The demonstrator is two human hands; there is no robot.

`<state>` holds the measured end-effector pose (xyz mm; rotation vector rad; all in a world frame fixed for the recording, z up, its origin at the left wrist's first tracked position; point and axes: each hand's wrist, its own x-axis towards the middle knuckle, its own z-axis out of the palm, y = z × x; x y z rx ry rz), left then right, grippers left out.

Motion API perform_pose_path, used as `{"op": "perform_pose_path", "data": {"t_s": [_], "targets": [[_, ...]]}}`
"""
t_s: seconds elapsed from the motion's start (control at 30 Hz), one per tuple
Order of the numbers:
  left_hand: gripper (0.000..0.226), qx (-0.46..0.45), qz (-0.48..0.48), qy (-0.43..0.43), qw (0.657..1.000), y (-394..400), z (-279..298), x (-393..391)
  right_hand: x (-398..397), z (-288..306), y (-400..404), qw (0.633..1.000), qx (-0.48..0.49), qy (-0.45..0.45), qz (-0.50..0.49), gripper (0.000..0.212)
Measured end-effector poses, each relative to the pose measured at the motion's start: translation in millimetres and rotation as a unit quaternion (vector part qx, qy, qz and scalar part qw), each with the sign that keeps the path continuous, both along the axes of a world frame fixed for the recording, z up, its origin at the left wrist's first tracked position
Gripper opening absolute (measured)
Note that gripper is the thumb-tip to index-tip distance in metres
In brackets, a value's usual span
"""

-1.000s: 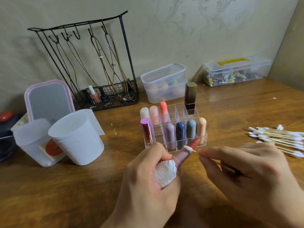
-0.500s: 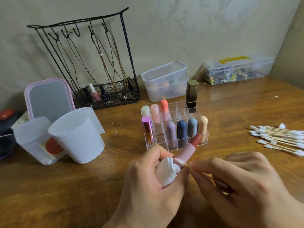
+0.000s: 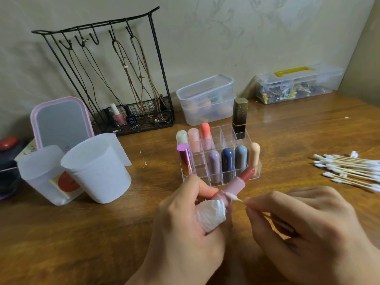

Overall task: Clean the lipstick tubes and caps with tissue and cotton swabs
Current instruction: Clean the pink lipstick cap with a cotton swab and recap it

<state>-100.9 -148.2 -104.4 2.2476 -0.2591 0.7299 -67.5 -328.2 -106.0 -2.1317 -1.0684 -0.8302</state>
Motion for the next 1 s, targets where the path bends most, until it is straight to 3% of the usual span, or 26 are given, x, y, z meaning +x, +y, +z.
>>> {"op": "perform_pose_path", "data": {"t_s": [0.7,0.87,1.0], "targets": [[0.015,0.072,0.017,-0.139,0.988,6.5,-3.3,7.0,-0.8,-4.1,2.4,0.999,-0.021,-0.027,-0.020,0.019],[0.018,0.052,0.010,-0.107,0.993,7.0,-4.0,6.3,-1.4,-4.5,2.5,0.999,-0.029,-0.033,-0.025,0.022],[0.025,0.006,-0.004,-0.026,1.000,4.0,3.1,3.6,-1.3,-4.6,0.9,0.999,-0.035,-0.029,-0.022,0.021]]}}
